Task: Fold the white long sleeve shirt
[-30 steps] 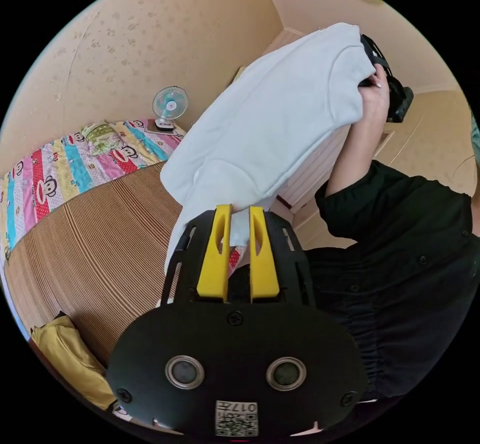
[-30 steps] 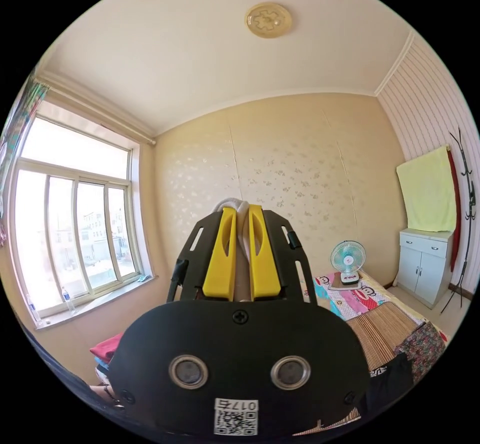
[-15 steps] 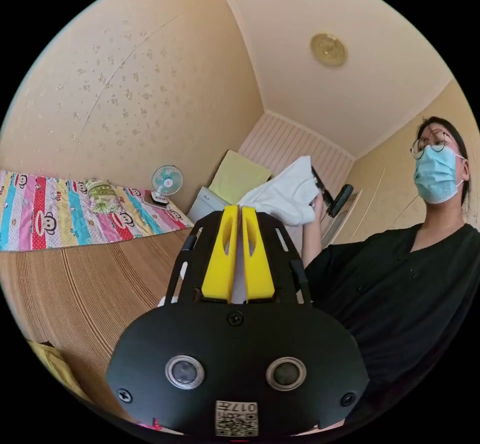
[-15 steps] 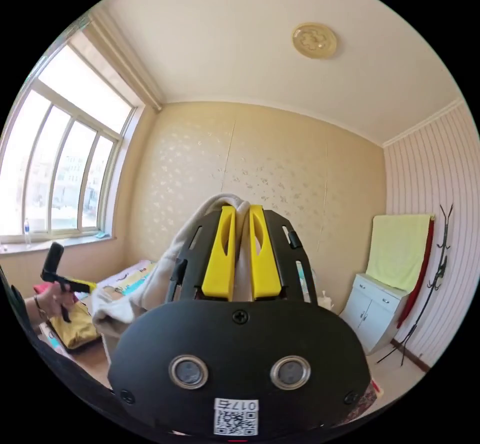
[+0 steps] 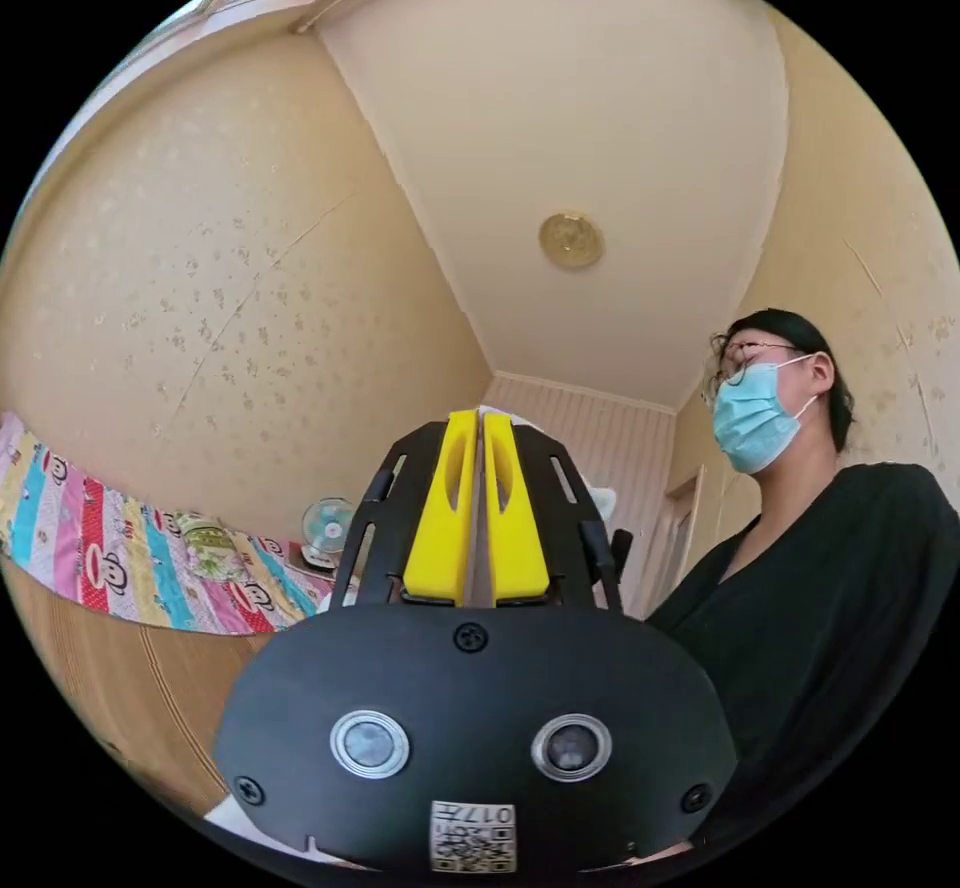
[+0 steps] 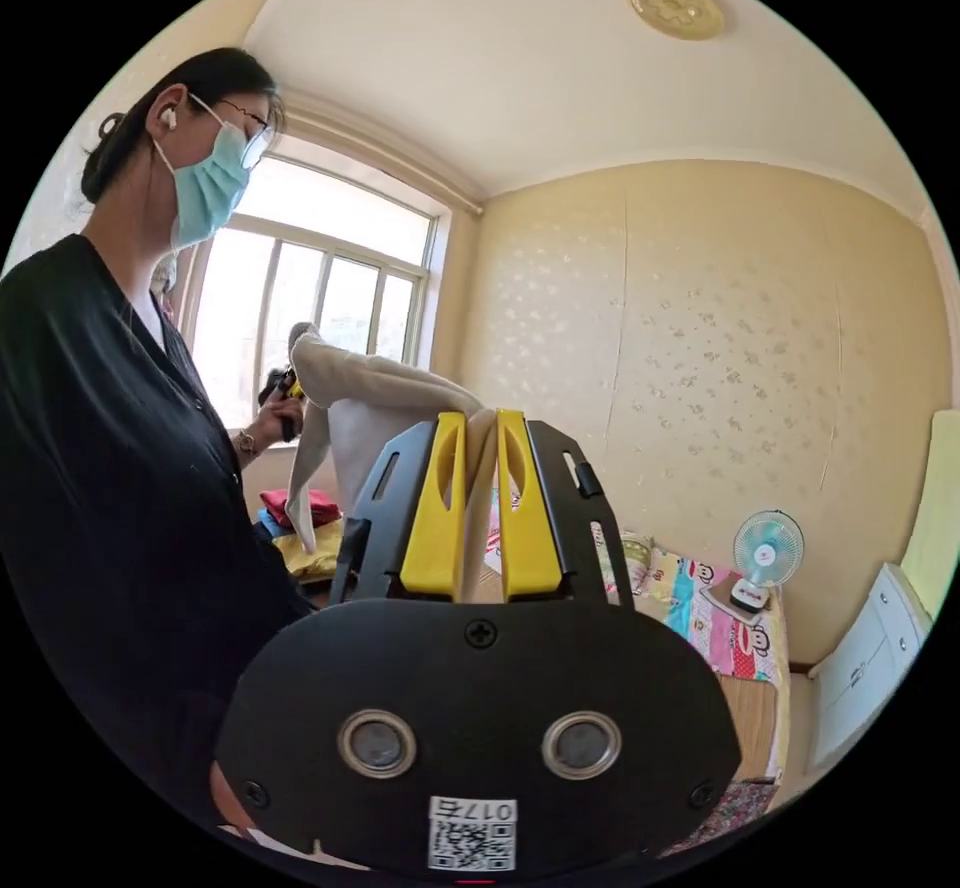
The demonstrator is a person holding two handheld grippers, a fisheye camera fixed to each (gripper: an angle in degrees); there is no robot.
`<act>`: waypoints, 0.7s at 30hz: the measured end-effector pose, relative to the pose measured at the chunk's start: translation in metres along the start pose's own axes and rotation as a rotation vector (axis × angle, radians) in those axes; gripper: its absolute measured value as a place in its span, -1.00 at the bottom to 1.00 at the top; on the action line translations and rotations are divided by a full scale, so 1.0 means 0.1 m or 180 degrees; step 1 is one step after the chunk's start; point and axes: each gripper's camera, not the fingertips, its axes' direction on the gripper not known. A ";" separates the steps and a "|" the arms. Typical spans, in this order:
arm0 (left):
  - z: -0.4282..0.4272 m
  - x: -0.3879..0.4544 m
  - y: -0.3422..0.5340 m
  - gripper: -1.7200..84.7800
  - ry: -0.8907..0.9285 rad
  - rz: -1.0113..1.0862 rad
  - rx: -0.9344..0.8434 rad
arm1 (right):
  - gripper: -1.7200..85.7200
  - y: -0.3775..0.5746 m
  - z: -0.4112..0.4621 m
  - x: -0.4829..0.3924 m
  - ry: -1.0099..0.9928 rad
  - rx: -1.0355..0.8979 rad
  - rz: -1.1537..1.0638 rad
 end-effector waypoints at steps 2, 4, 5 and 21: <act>0.39 -0.52 -0.19 -0.98 -0.0735 -0.0172 -0.0255 | -0.82 -0.19 0.46 0.23 0.0231 -0.0511 -0.0066; 0.82 -1.22 -0.26 -0.96 -0.1205 -0.0379 -0.0554 | -0.79 -0.34 1.38 0.72 0.0380 -0.1251 -0.0304; 1.11 -1.84 -0.25 -0.94 -0.1394 -0.0659 -0.0807 | -0.78 -0.35 1.67 0.92 0.0368 -0.1419 -0.0236; -0.52 -4.04 3.29 -0.82 -0.3498 -0.2698 -0.4626 | -0.91 3.79 3.92 1.50 0.1125 -0.5225 0.1313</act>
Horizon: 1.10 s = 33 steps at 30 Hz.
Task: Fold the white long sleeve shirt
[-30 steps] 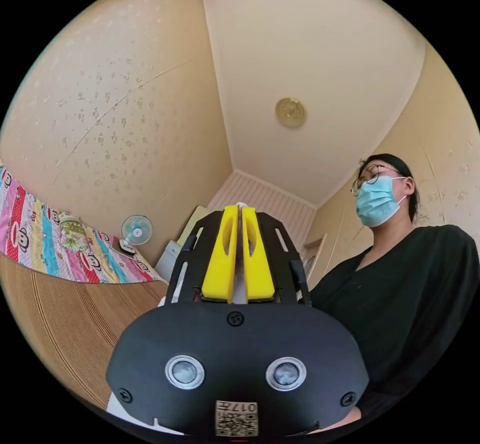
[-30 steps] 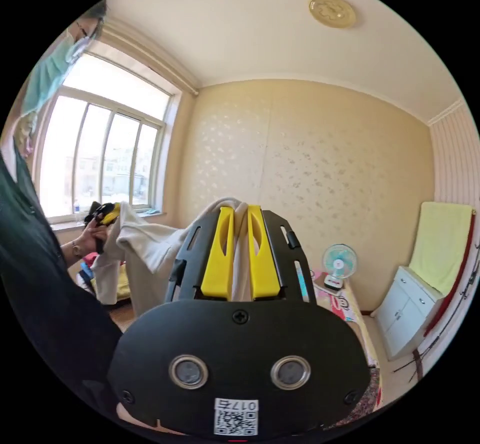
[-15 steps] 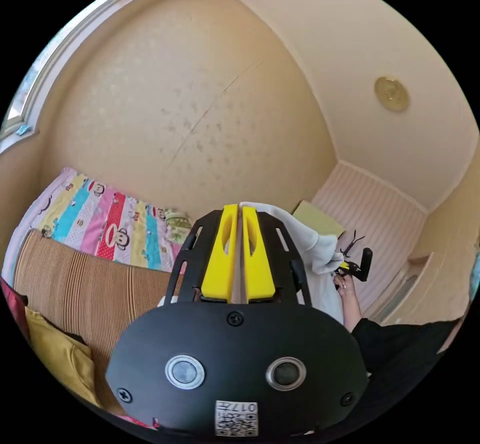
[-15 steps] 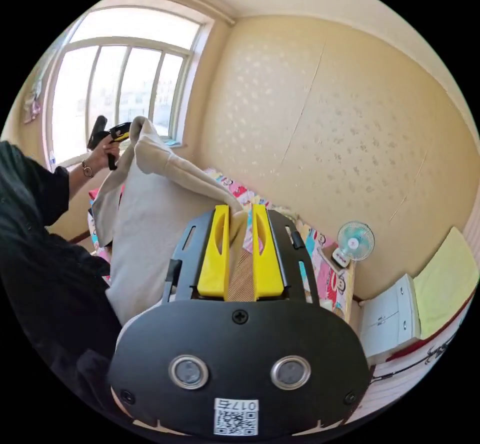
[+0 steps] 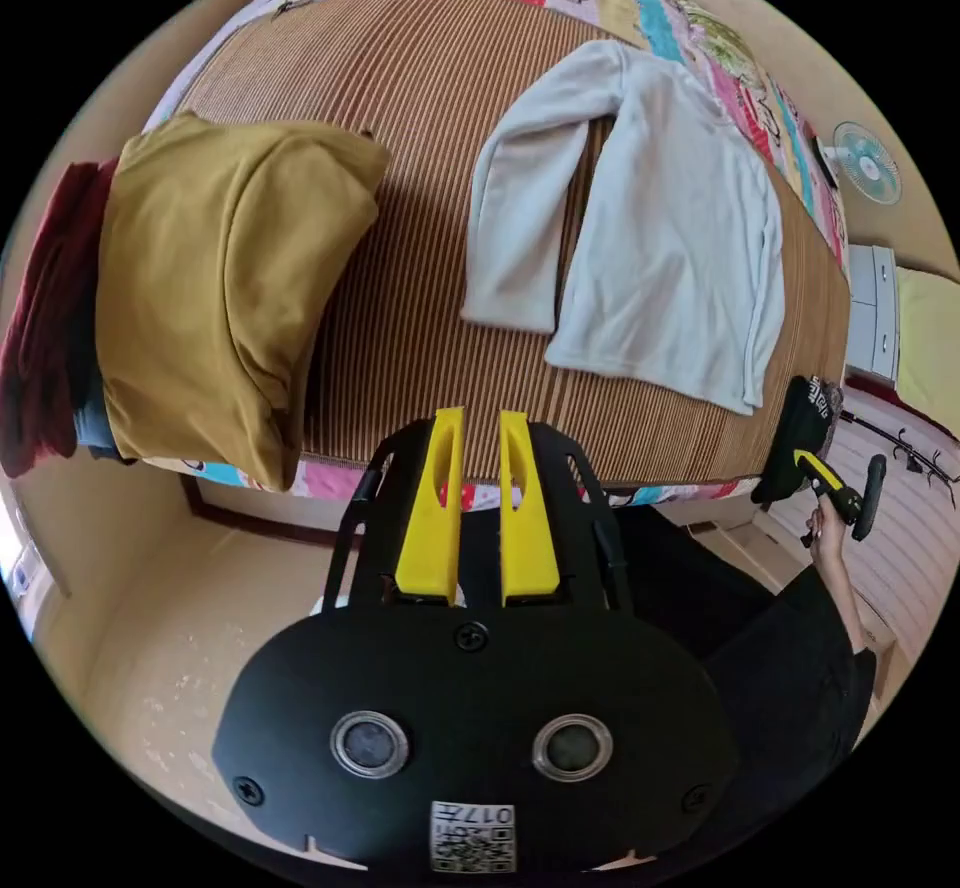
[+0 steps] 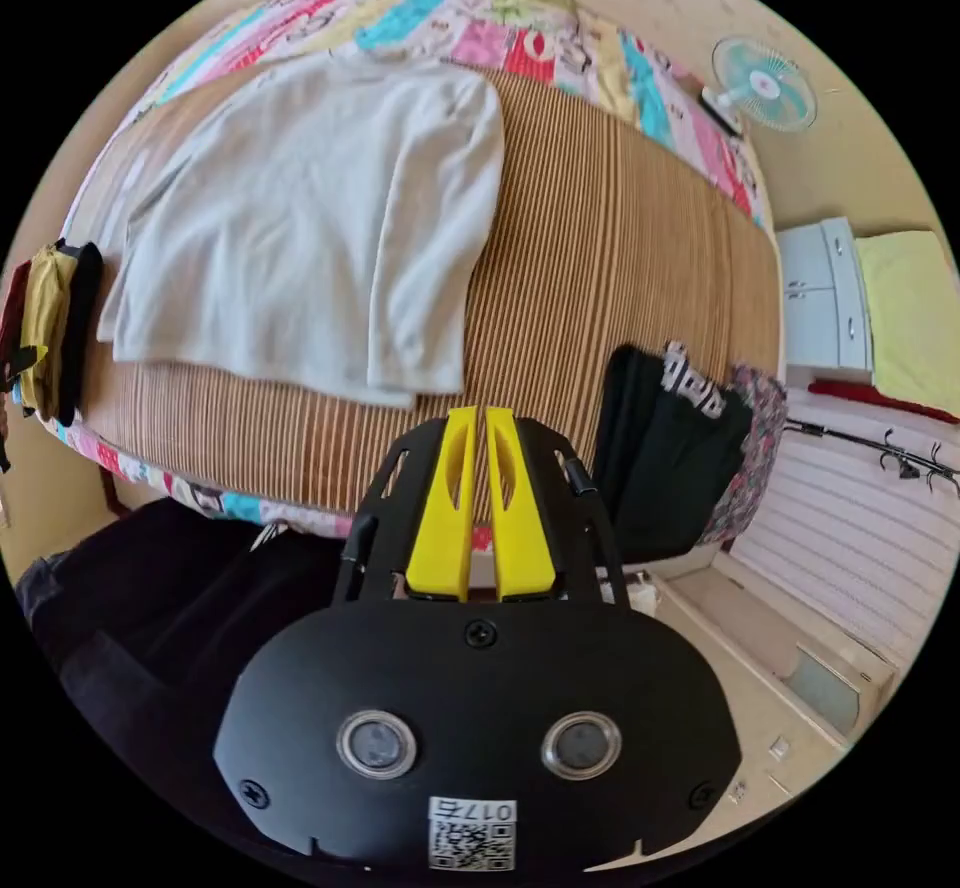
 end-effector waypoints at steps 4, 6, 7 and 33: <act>0.34 -0.26 0.09 -0.82 0.0198 -0.0104 -0.0340 | -0.92 0.28 0.66 0.12 0.0076 -0.0755 -0.0128; 0.27 -0.27 0.00 -0.82 0.0219 -0.0053 -0.0325 | -0.91 0.25 0.70 0.25 0.0060 -0.0852 -0.0088; 0.20 -0.25 -0.09 -0.83 0.0231 0.0014 -0.0300 | -0.90 0.17 0.66 0.37 0.0023 -0.0822 -0.0015; 1.04 -0.39 1.08 -0.97 -0.0458 0.0385 -0.1690 | -0.76 -1.35 0.77 1.79 -0.1507 -0.0161 0.0926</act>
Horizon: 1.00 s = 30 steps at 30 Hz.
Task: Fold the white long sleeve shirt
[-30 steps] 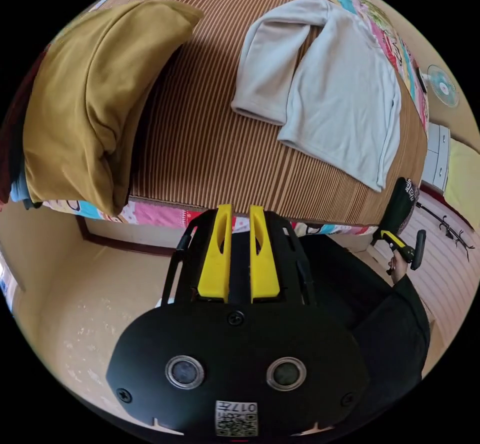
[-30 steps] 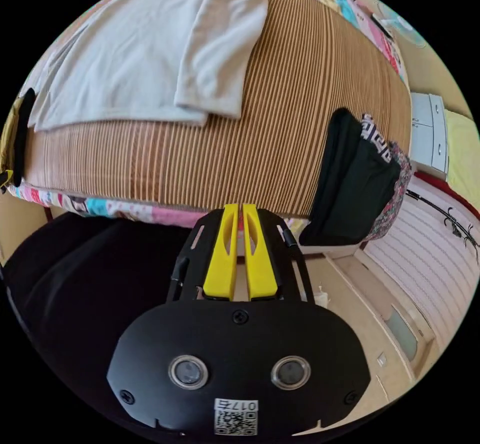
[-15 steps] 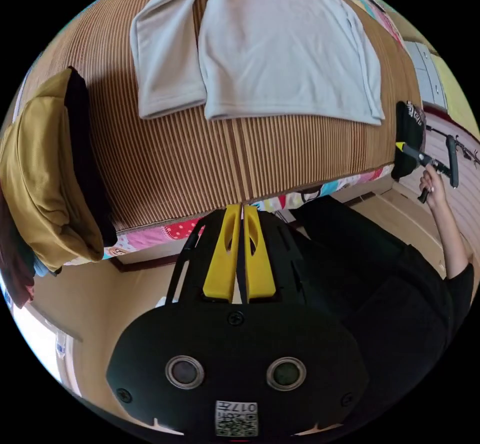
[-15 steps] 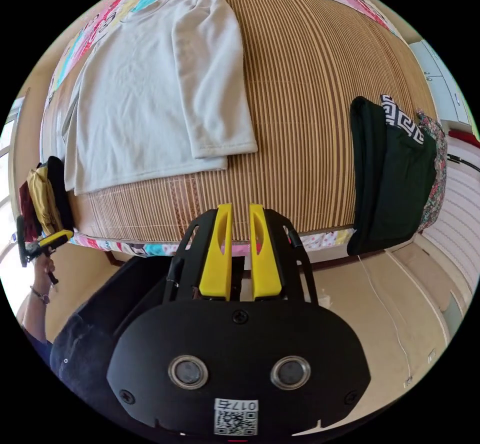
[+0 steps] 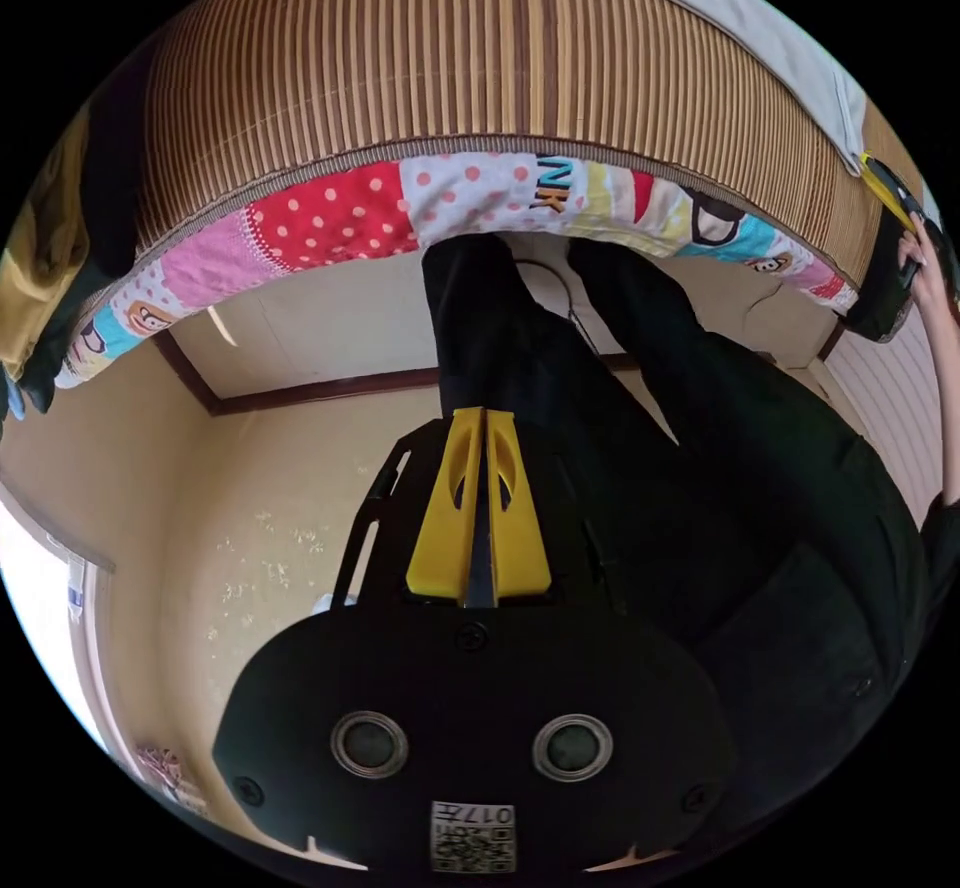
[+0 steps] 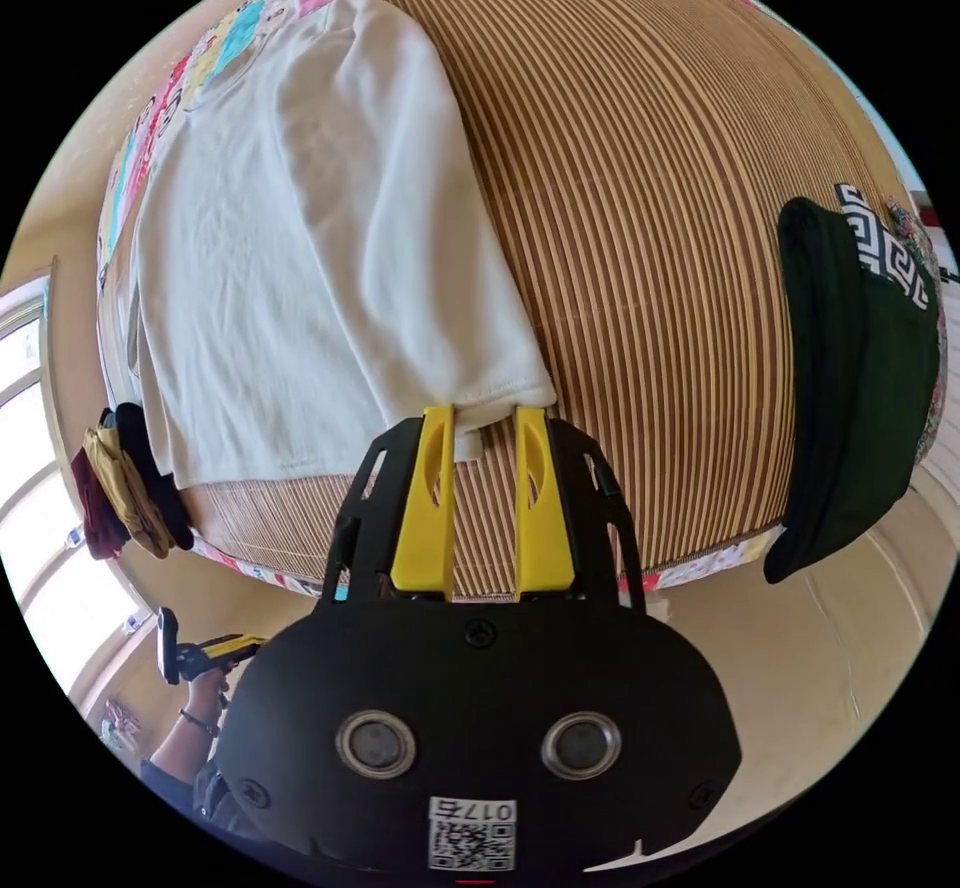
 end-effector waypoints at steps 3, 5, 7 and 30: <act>-0.02 0.02 0.07 -0.97 0.0016 -0.0006 0.0039 | -0.78 0.04 -0.01 0.10 0.0005 0.0137 -0.0184; -0.03 0.03 0.06 -0.97 0.0015 0.0003 0.0027 | -0.81 0.07 -0.04 0.10 0.0071 0.0136 -0.0532; -0.06 0.06 0.05 -0.97 0.0001 0.0051 0.0040 | -0.85 0.01 -0.14 0.12 0.0106 -0.0144 -0.1050; -0.49 -0.05 -0.04 -0.97 -0.0026 0.0271 0.0399 | -0.81 0.22 -0.62 1.54 0.0316 0.0373 0.0015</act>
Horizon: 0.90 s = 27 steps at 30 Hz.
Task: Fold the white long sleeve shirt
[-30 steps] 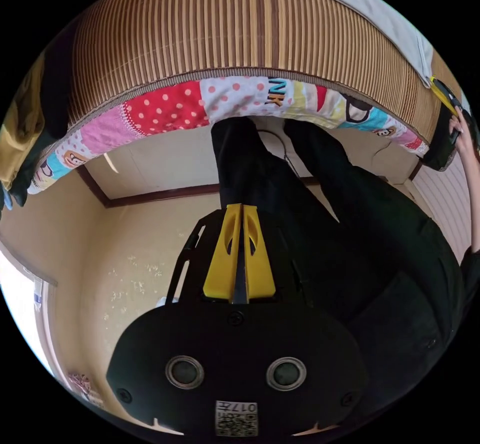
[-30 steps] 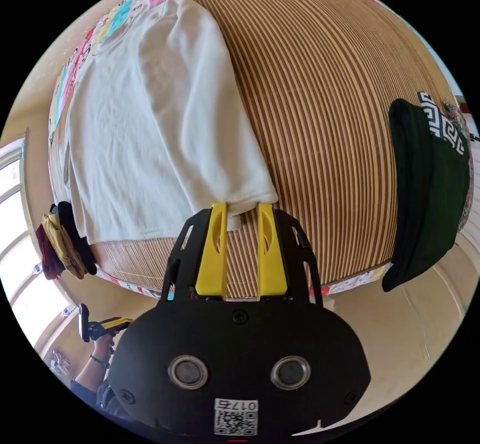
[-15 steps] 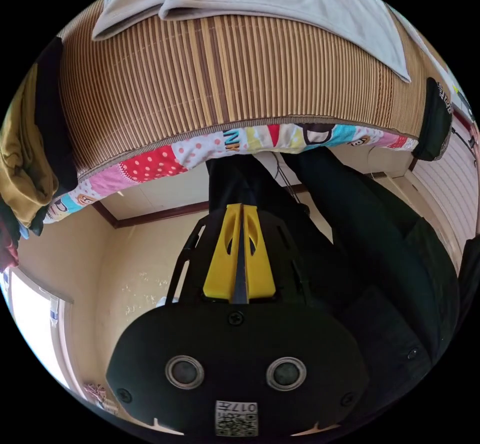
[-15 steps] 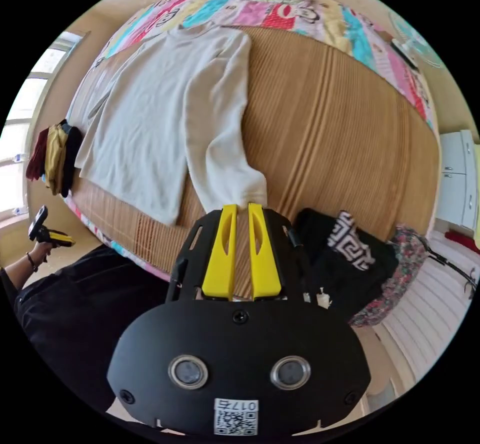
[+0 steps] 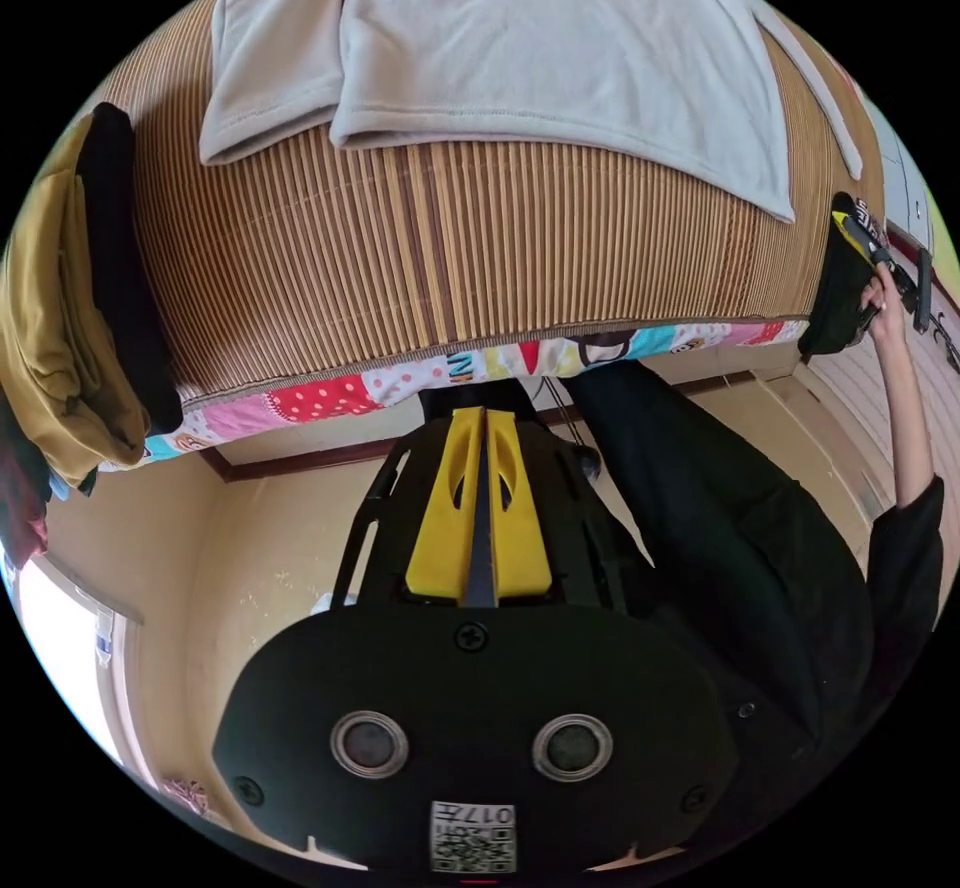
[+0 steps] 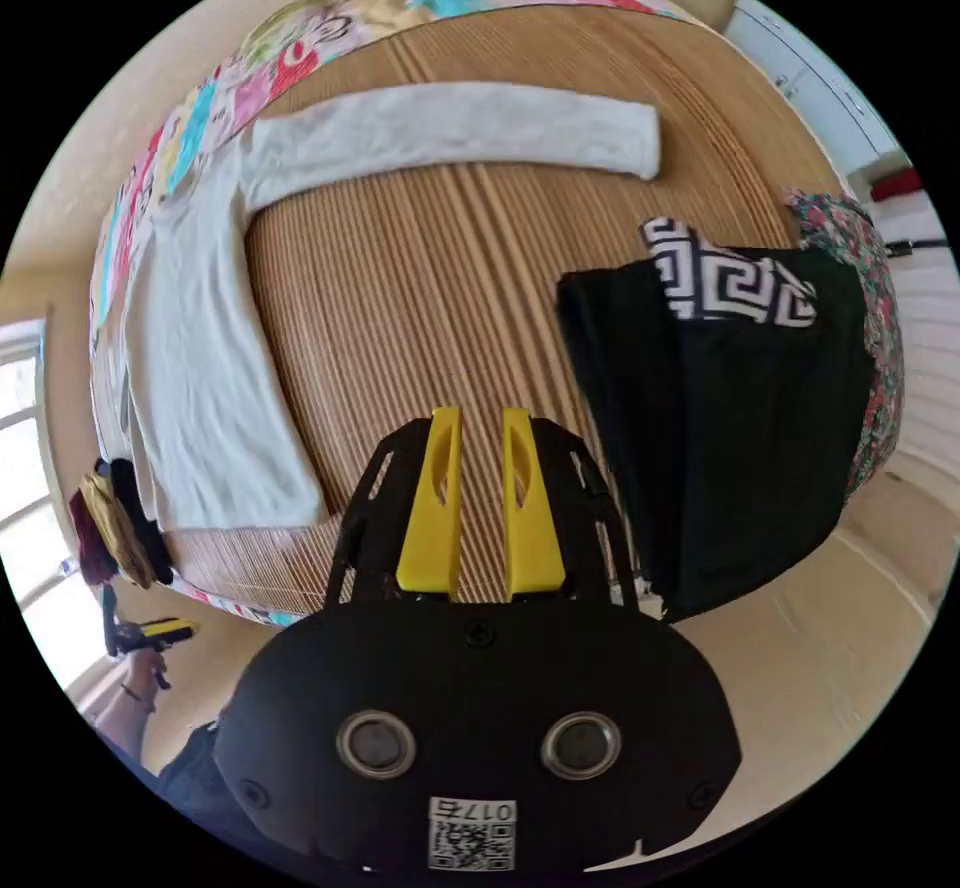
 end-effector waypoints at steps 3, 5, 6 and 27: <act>-0.32 -0.14 -0.11 -0.96 0.0061 0.0033 0.0284 | -0.86 0.18 0.03 -0.64 0.0012 0.0247 -0.0389; -0.70 -0.28 -0.24 -0.96 0.0231 0.0045 0.0740 | -0.89 0.20 -0.12 -0.94 -0.0186 0.0527 -0.0574; -0.78 -0.32 -0.28 -0.96 0.0244 0.0021 0.0817 | -0.90 0.18 -0.22 -1.13 -0.0257 0.0648 -0.0720; 0.48 0.06 0.21 -0.97 0.0492 -0.0631 0.1063 | -0.83 1.12 0.65 -0.95 0.0387 0.0272 -0.1617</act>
